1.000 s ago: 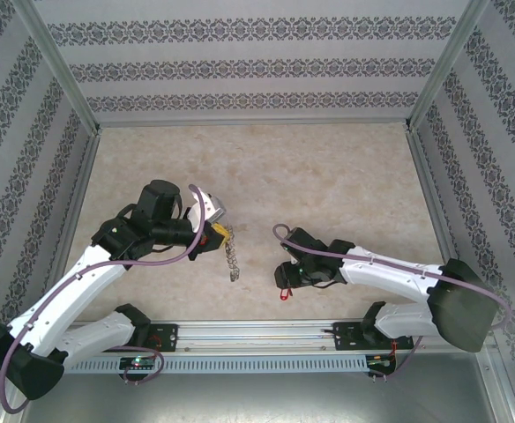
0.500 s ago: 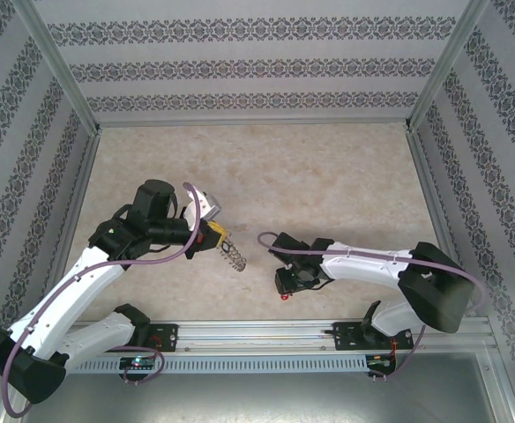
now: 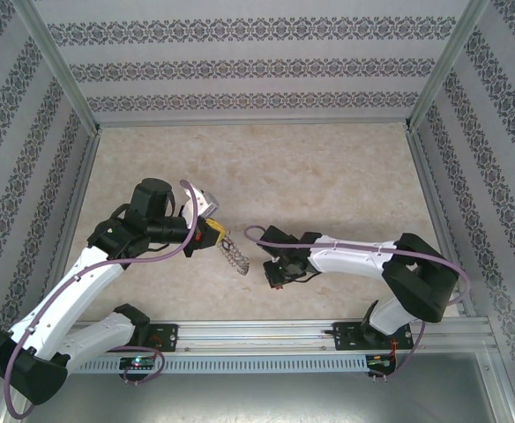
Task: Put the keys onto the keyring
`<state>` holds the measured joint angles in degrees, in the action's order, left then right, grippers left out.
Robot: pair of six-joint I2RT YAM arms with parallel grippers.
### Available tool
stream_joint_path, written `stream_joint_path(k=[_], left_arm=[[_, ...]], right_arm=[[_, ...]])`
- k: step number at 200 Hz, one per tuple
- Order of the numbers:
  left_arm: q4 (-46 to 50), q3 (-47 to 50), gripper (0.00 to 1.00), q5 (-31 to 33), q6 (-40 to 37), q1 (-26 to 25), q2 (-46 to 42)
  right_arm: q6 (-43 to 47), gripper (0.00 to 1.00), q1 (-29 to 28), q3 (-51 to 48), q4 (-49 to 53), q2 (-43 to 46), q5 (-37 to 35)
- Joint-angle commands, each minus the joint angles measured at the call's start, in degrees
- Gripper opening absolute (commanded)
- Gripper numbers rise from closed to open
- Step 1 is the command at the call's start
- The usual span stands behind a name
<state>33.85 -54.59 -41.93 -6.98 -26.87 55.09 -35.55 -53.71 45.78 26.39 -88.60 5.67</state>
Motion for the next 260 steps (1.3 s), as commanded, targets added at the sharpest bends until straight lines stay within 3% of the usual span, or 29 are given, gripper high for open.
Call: stream_joint_path(k=[1,45,140,218,260], left_arm=[[-2.1,0.3,0.00,-0.7,0.7,0.9,-0.7],[-1.3,1.1,0.00,0.1,1.6,1.0,-1.4],[1.1,2.9,0.00,0.8,2.5,2.3,-5.3],[1.1,3.0,0.00,0.4,1.7,2.6,-5.2],[0.8,3.4,0.00,0.4,1.9,2.6,-5.7]], right_arm=[[1.4,0.18,0.5,1.7,-0.4,-0.7,0.2],[4.0,0.34,0.5,2.9,5.4,2.5,-2.4],[10.8,0.42,1.0,11.8,12.9,-4.1,-7.0],[12.0,0.41,3.2,11.7,10.5,-5.0,-2.9],[13.4,0.31,4.4,12.0,10.0,-6.8,0.5]])
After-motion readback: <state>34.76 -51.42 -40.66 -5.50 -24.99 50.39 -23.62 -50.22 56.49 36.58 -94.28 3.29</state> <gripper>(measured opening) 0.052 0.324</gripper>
